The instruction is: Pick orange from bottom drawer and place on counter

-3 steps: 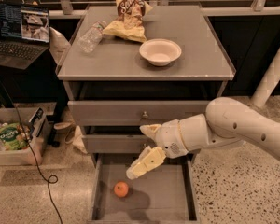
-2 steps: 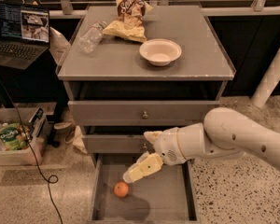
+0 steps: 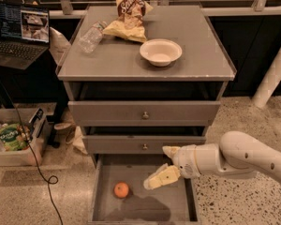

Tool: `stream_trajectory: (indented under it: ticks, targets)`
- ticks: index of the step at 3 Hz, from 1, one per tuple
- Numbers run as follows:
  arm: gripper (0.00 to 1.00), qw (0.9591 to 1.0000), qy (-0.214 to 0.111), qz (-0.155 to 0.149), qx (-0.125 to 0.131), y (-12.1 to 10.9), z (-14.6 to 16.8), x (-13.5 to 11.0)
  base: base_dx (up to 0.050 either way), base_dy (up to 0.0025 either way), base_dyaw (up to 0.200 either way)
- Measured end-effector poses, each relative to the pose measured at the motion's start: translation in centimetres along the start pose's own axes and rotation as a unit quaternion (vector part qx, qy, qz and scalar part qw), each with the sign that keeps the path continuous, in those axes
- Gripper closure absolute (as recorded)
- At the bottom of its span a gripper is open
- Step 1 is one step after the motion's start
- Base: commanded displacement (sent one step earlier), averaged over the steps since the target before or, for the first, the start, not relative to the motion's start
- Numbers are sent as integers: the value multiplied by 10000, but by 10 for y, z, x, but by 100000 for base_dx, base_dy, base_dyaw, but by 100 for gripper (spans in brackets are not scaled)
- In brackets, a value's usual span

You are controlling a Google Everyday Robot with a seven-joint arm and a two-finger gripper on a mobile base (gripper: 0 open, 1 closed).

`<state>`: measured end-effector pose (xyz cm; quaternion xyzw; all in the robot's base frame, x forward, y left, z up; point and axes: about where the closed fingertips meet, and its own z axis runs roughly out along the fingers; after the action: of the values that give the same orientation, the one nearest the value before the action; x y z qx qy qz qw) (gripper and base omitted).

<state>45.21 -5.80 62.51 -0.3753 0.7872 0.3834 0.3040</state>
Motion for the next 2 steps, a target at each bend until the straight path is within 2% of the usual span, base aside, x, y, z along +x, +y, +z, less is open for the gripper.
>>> stream_trajectory:
  ticks: [1, 2]
  targets:
    - [0, 9991, -90, 417, -50, -34, -2, 40, 0, 0, 0]
    - [0, 9988, -101, 484, -62, -36, 1, 46, 0, 0, 0]
